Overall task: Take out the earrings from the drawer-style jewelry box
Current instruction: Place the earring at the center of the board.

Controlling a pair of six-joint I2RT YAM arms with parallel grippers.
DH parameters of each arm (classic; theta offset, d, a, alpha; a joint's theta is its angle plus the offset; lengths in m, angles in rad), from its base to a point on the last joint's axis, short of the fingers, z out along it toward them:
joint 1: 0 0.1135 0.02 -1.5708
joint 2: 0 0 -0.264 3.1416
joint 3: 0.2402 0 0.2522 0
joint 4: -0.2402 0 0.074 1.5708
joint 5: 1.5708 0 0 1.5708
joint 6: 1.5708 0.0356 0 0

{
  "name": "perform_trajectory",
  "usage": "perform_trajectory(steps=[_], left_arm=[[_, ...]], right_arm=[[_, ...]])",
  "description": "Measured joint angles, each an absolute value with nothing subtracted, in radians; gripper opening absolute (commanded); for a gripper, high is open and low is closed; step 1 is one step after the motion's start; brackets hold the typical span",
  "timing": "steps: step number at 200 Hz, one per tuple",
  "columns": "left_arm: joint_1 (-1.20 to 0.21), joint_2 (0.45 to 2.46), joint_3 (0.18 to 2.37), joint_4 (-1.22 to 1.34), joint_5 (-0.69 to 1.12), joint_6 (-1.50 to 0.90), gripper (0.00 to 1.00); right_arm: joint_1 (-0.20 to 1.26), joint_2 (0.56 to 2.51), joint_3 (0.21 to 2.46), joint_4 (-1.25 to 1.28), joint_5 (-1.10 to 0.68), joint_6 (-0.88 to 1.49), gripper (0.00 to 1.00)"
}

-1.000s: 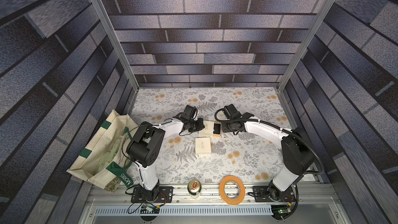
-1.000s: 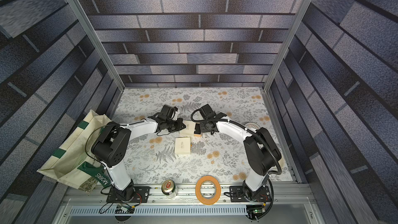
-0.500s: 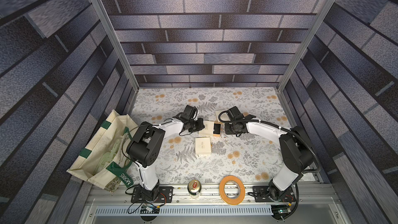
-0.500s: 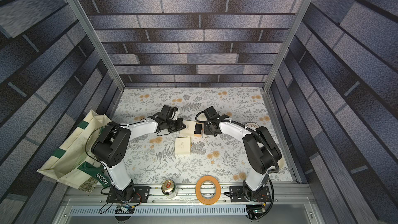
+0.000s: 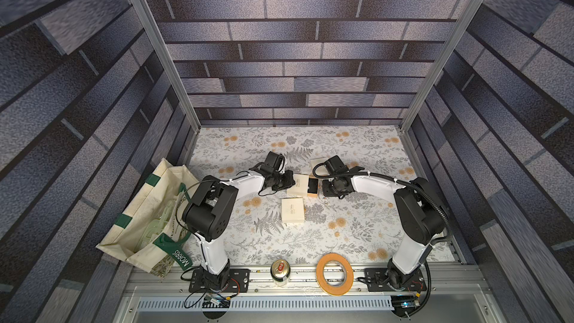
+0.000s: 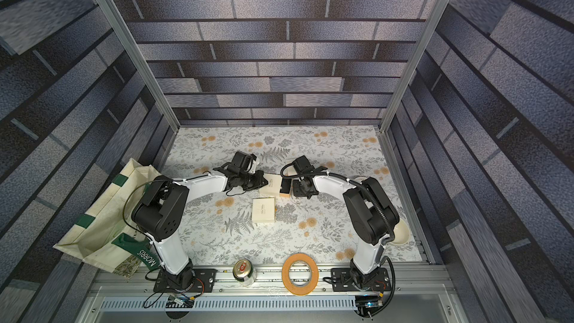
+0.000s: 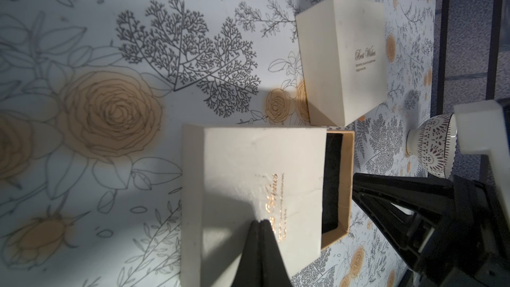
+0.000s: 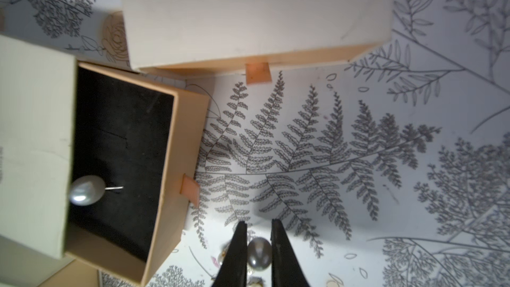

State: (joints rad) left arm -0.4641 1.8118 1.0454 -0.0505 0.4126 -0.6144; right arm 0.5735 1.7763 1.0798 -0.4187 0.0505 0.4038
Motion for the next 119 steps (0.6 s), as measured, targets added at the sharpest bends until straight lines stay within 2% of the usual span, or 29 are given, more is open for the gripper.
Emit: perform_trajectory(steps=[49,119], left_arm=[[-0.464,1.812,1.045,-0.051,0.413,-0.614,0.00],[-0.464,1.812,1.045,-0.051,0.413,-0.614,0.00]], right_arm=[[0.574,1.776,1.082,-0.418,0.051,0.400,0.27],[0.574,1.763,1.091,-0.422,0.050,0.393,0.28]])
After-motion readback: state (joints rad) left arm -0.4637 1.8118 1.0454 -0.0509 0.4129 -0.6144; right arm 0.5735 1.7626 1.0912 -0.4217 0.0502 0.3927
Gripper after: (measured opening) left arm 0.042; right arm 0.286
